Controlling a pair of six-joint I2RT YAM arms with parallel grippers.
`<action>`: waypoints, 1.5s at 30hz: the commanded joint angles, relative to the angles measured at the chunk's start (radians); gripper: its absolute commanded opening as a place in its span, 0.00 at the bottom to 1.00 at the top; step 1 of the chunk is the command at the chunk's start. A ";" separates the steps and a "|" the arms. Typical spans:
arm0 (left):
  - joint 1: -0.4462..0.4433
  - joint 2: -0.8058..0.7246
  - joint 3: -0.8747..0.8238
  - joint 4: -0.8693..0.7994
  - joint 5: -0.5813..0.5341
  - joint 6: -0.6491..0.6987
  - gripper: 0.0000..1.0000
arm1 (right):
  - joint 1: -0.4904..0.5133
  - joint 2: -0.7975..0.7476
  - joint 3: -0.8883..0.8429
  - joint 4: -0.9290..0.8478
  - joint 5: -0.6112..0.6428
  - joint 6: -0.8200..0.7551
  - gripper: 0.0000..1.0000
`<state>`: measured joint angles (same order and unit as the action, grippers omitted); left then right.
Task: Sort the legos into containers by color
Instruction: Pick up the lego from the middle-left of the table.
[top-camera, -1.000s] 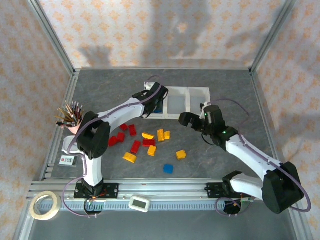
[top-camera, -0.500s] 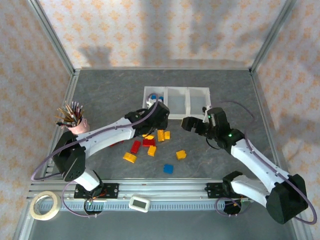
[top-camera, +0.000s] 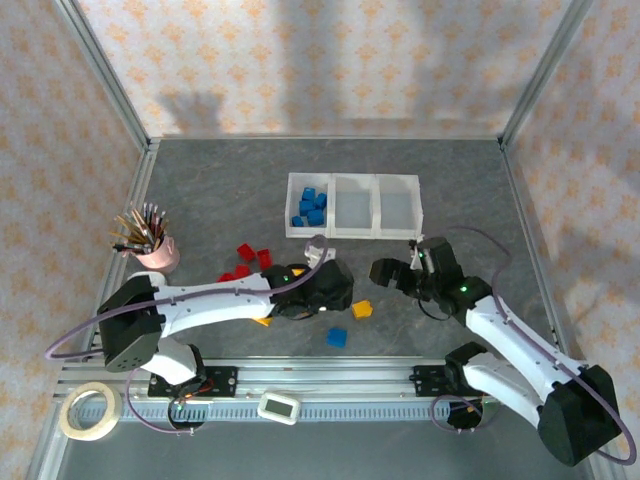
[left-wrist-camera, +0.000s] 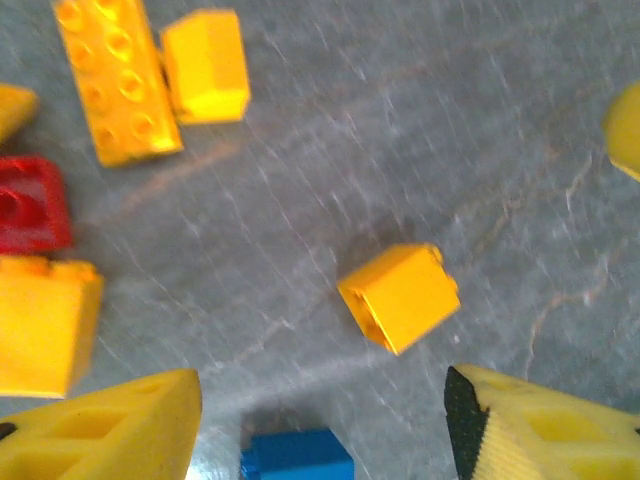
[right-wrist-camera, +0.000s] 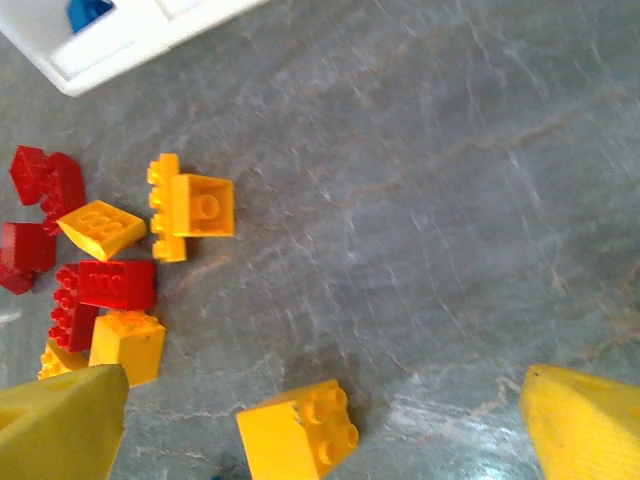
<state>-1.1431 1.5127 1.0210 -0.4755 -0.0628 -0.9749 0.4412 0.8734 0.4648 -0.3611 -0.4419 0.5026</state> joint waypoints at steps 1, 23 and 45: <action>-0.031 0.029 -0.016 -0.032 0.000 -0.089 0.70 | -0.007 -0.024 -0.016 0.000 0.008 0.048 1.00; -0.095 0.213 -0.031 0.010 0.041 -0.064 0.62 | -0.009 -0.011 -0.030 0.022 0.019 0.055 1.00; 0.109 -0.060 0.045 -0.105 -0.135 0.078 0.43 | -0.009 0.068 0.117 0.129 -0.061 -0.046 1.00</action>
<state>-1.0950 1.4925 1.0080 -0.5152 -0.1036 -0.9802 0.4374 0.9188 0.5171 -0.2947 -0.4797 0.5003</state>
